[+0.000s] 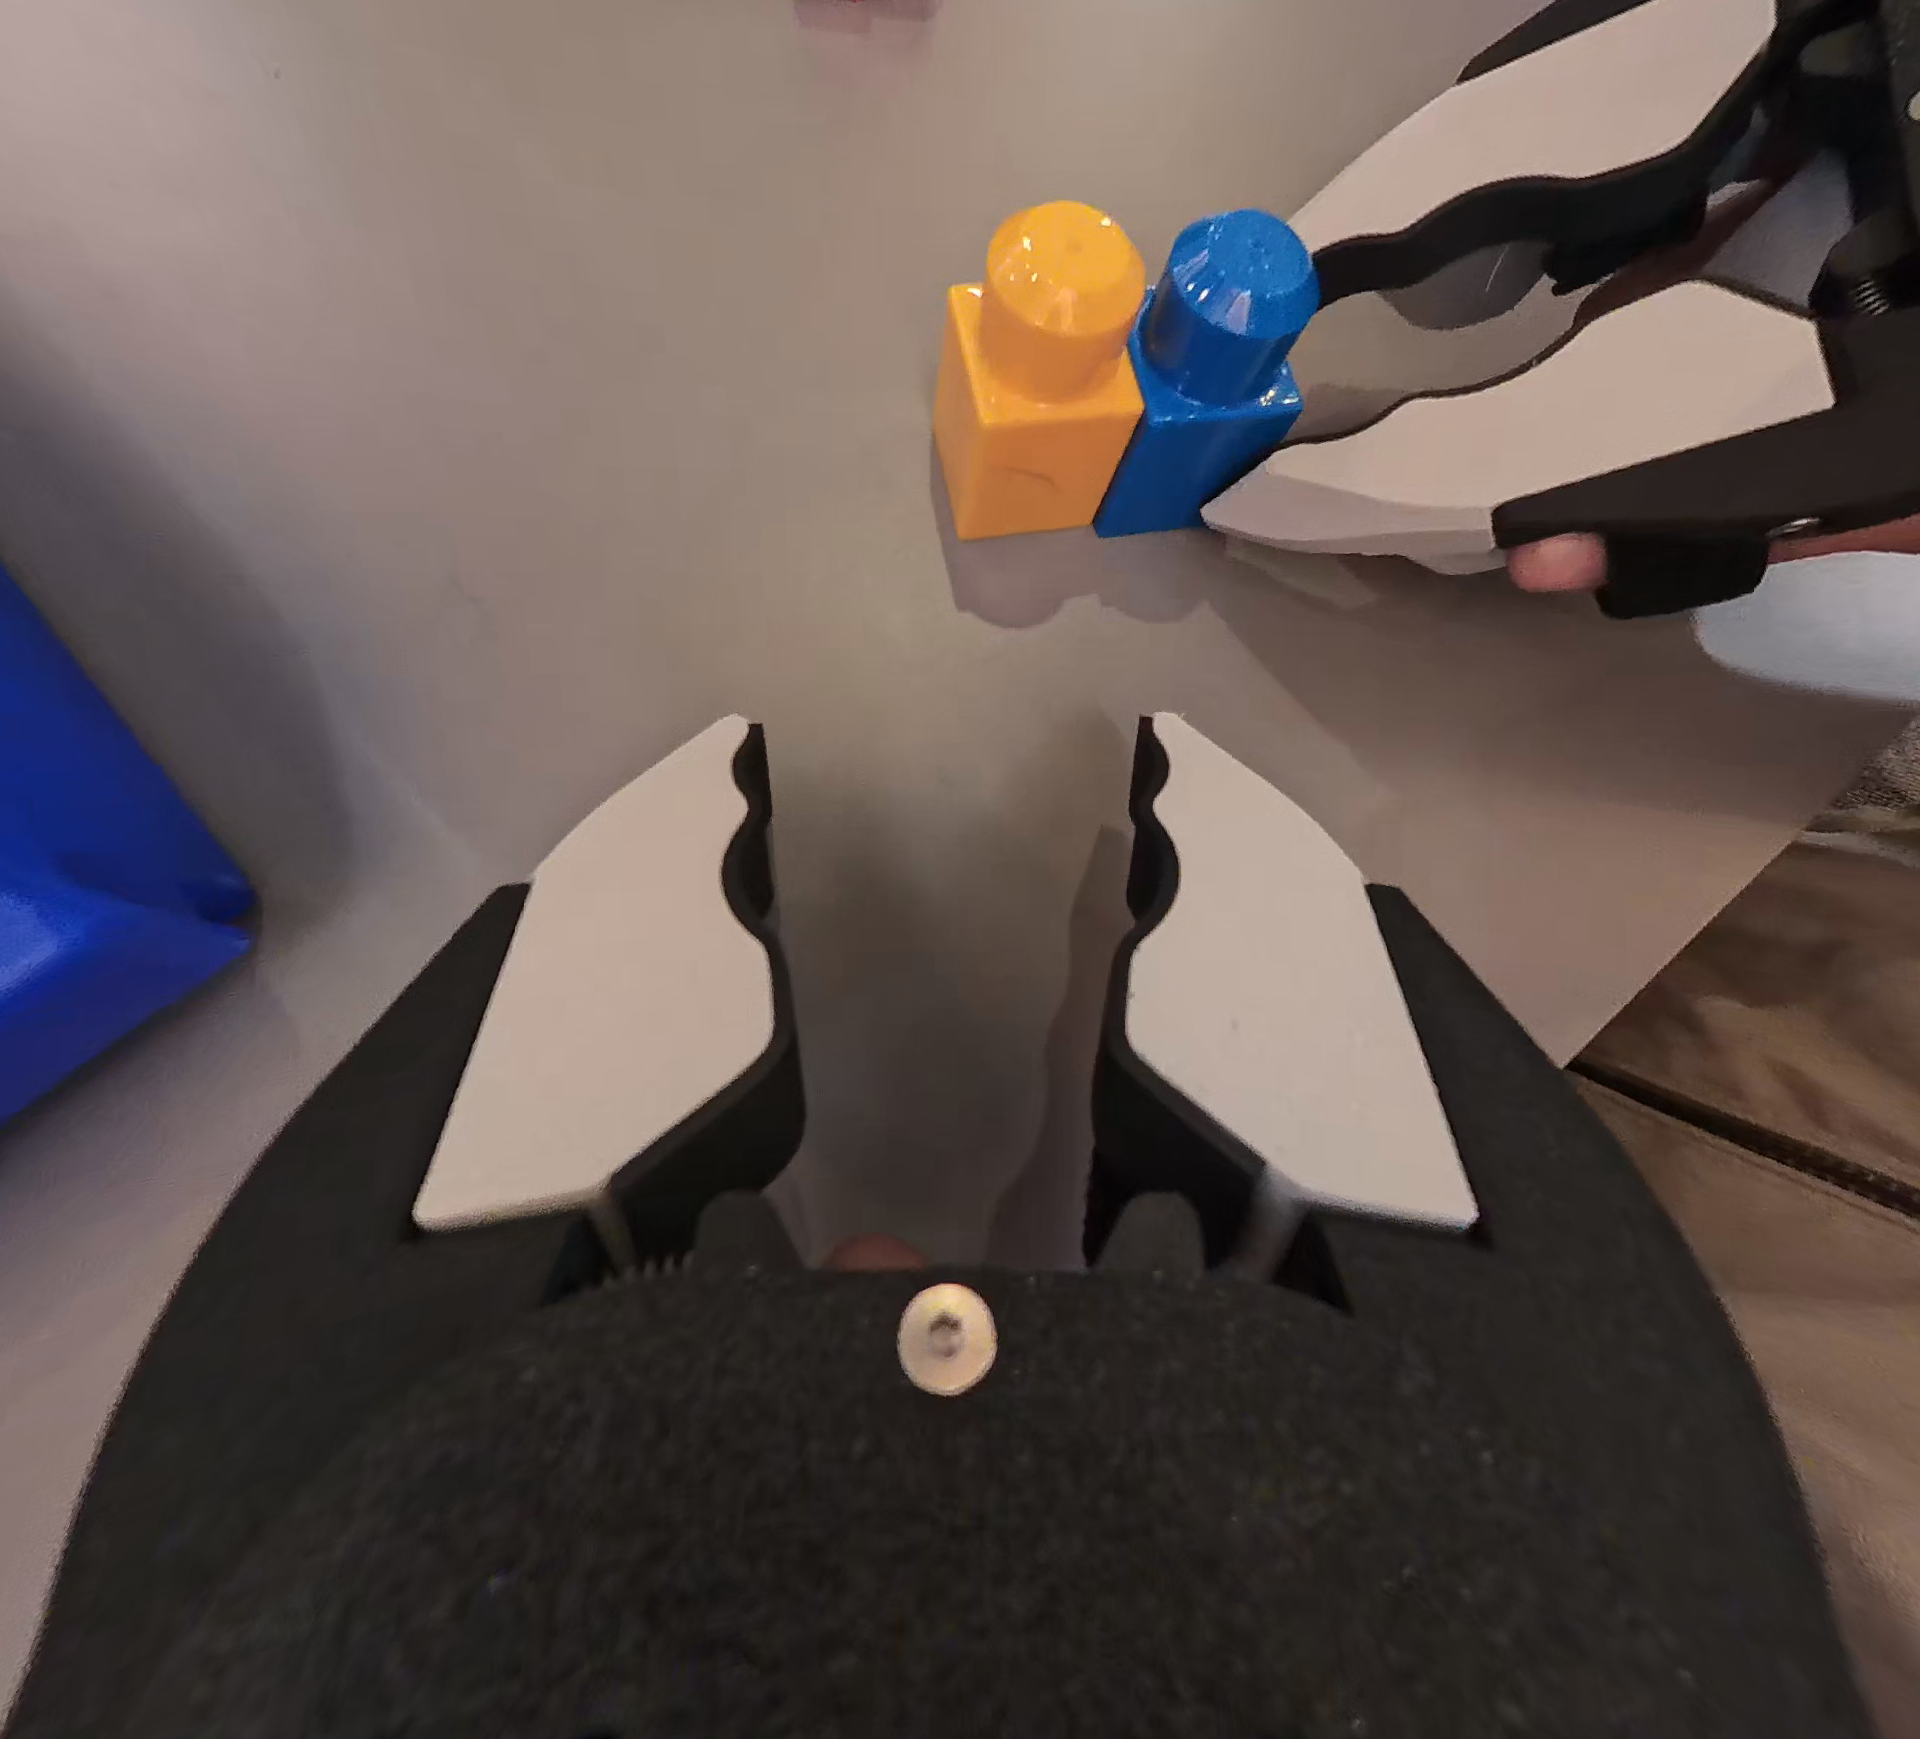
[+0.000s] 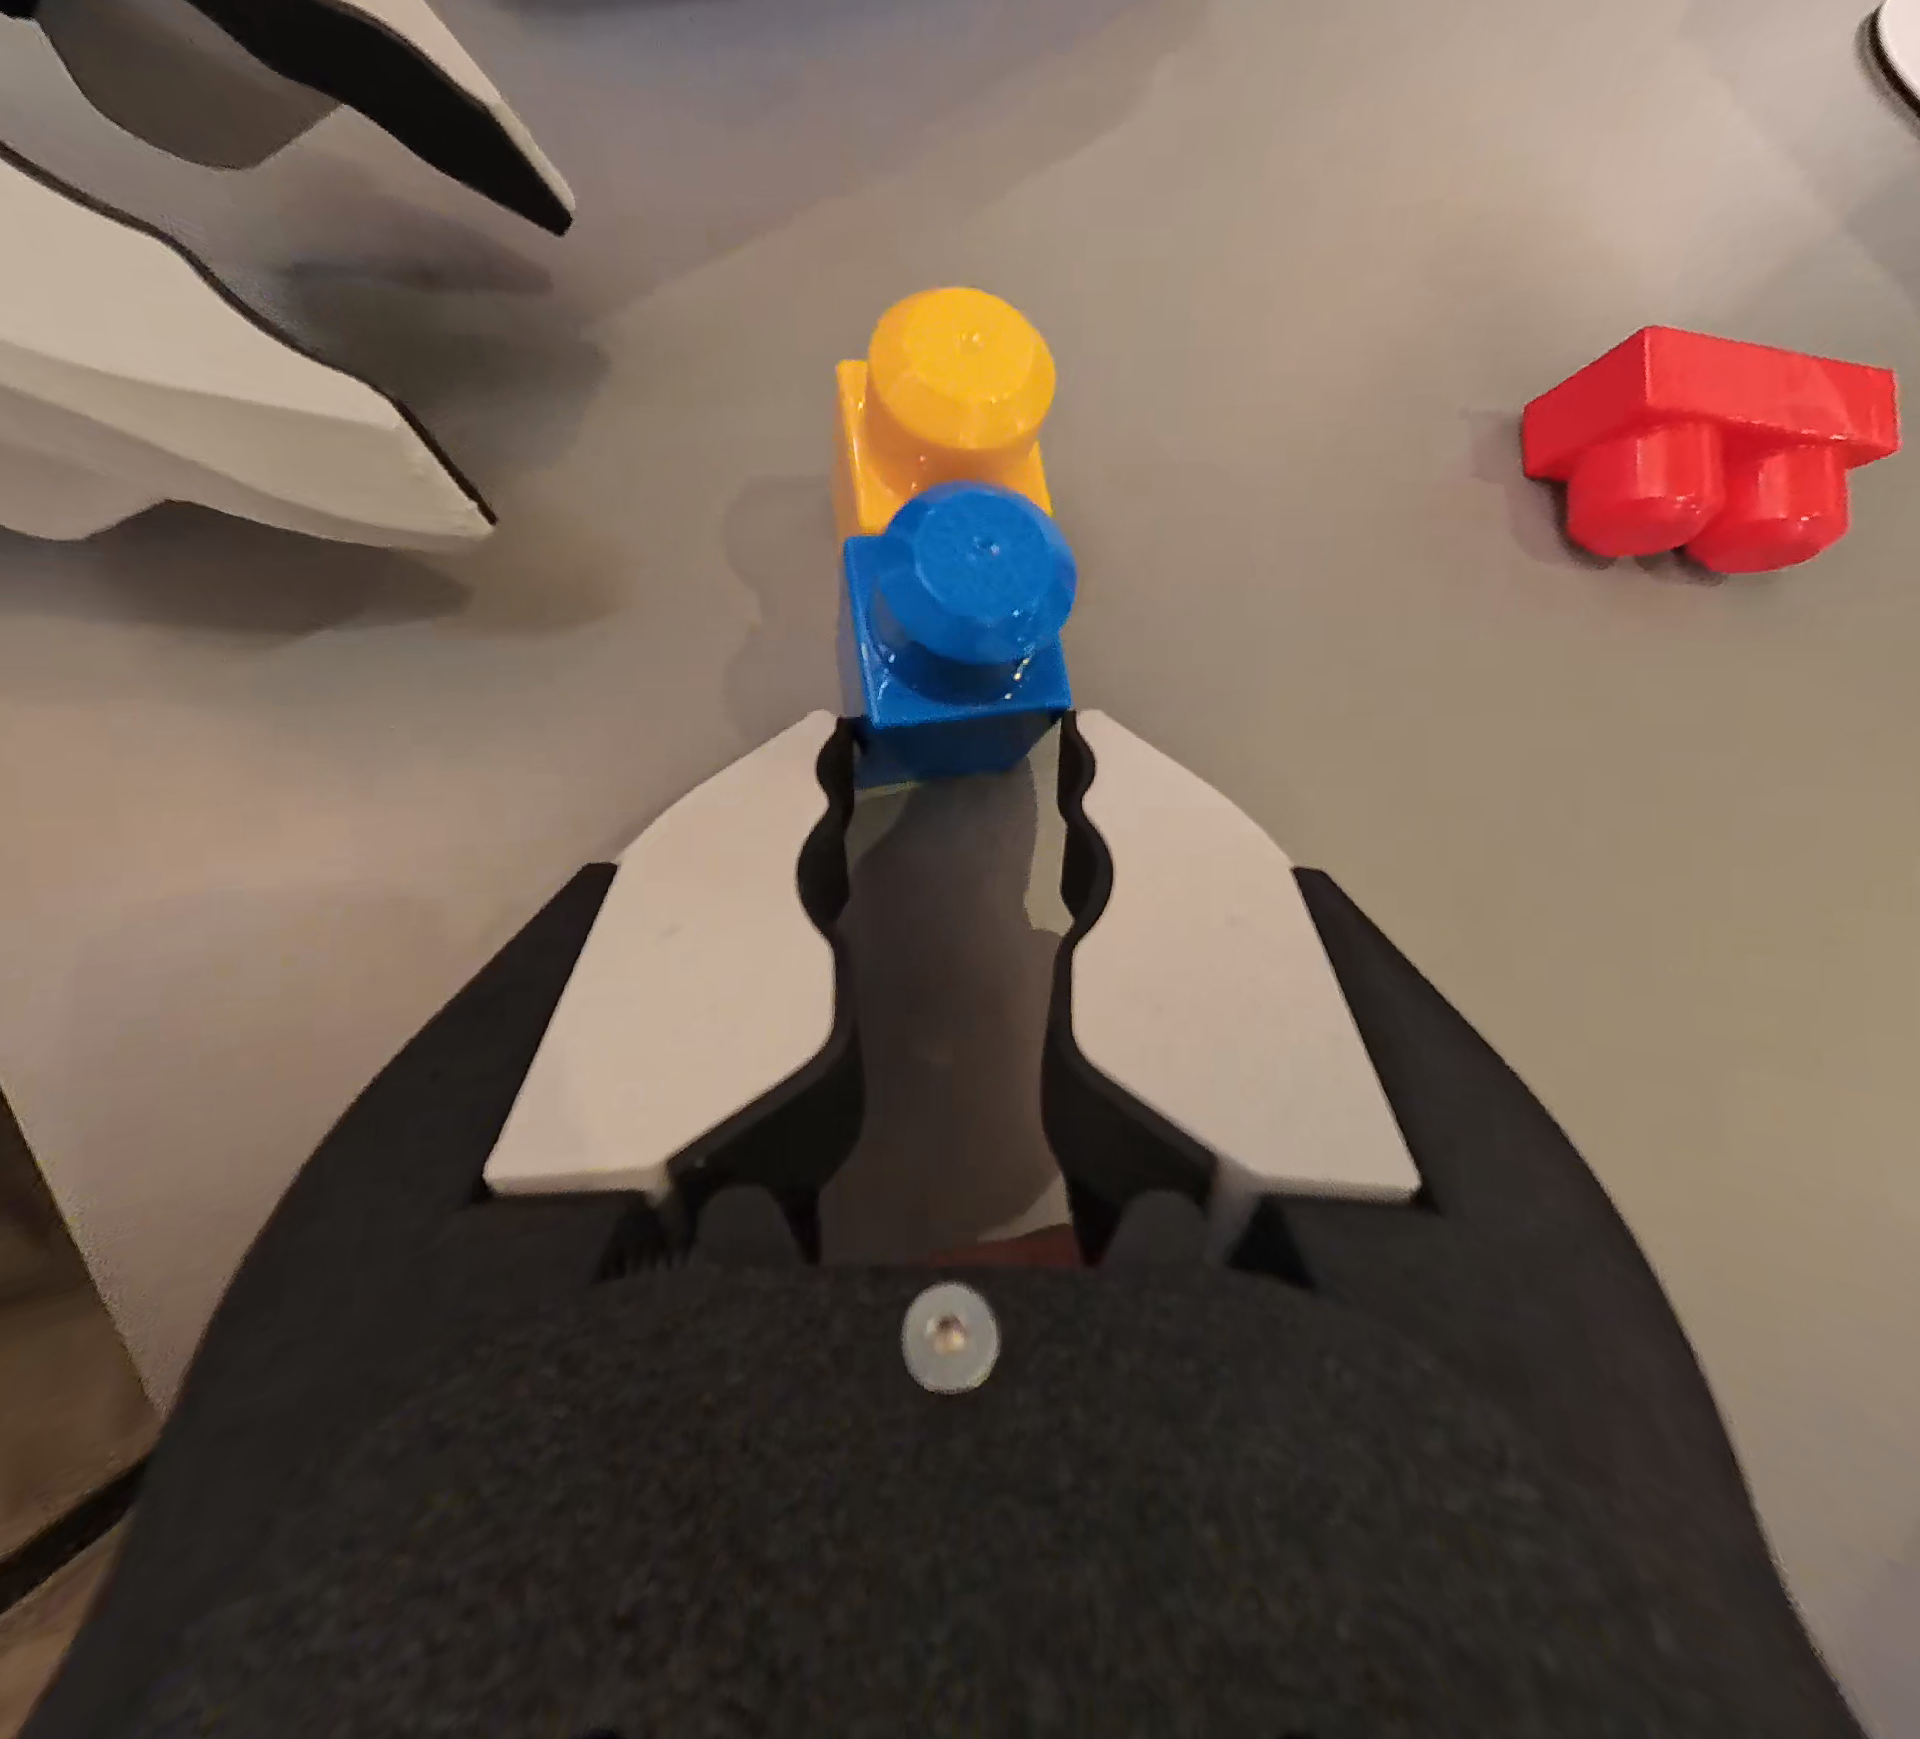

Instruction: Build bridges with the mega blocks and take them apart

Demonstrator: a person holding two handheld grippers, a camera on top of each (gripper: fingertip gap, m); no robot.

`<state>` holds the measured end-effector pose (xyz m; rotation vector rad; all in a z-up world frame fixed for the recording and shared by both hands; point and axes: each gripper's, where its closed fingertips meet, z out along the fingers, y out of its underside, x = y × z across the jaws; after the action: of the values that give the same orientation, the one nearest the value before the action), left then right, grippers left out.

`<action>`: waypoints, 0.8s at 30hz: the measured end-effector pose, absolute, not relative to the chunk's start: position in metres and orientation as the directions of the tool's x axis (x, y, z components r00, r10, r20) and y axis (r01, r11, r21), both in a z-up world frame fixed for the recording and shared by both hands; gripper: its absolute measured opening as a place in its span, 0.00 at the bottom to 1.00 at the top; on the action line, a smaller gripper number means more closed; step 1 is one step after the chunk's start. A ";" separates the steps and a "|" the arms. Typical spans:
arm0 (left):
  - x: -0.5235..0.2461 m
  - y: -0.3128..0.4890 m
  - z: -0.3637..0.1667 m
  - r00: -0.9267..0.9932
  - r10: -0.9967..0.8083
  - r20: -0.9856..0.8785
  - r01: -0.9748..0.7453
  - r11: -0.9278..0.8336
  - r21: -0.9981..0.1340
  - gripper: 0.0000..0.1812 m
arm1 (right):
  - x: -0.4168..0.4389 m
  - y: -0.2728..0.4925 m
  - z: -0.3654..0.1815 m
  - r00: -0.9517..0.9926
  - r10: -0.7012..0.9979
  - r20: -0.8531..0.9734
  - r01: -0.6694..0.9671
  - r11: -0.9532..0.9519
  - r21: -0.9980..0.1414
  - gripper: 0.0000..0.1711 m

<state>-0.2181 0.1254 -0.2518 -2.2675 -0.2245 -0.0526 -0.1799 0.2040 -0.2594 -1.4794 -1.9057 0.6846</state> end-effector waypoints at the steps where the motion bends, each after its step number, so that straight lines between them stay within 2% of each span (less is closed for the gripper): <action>1: -0.218 0.125 -0.252 0.982 0.146 0.121 0.187 -0.632 -0.752 0.36 | -0.181 0.203 -0.259 -0.178 0.971 0.159 0.648 0.237 -0.724 0.22; 8: -0.210 0.126 -0.252 0.984 0.125 0.127 0.177 -0.634 -0.753 0.35 | -0.186 0.207 -0.259 -0.161 0.975 0.151 0.650 0.220 -0.728 0.23; 11: -0.206 0.129 -0.251 0.984 0.120 0.131 0.178 -0.632 -0.754 0.36 | -0.188 0.208 -0.258 -0.167 0.975 0.150 0.649 0.223 -0.727 0.33; 15: -0.207 0.134 -0.255 0.979 0.183 0.092 0.189 -0.640 -0.745 0.36 | -0.174 0.213 -0.246 -0.169 0.976 0.140 0.634 0.216 -0.742 0.37; 20: -0.199 0.151 -0.257 0.958 0.259 0.126 0.265 -0.624 -0.735 0.46 | -0.138 0.243 -0.209 -0.108 0.988 0.109 0.555 0.151 -0.818 0.37; 24: -0.198 0.163 -0.259 0.945 0.308 0.108 0.286 -0.622 -0.729 0.47 | -0.110 0.277 -0.189 -0.029 0.991 0.133 0.493 0.130 -0.860 0.36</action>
<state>-0.1976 0.1627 -0.2587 -2.2759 -0.4168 0.0347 -0.1101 0.2770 -0.1887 -1.4671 -1.6323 0.8104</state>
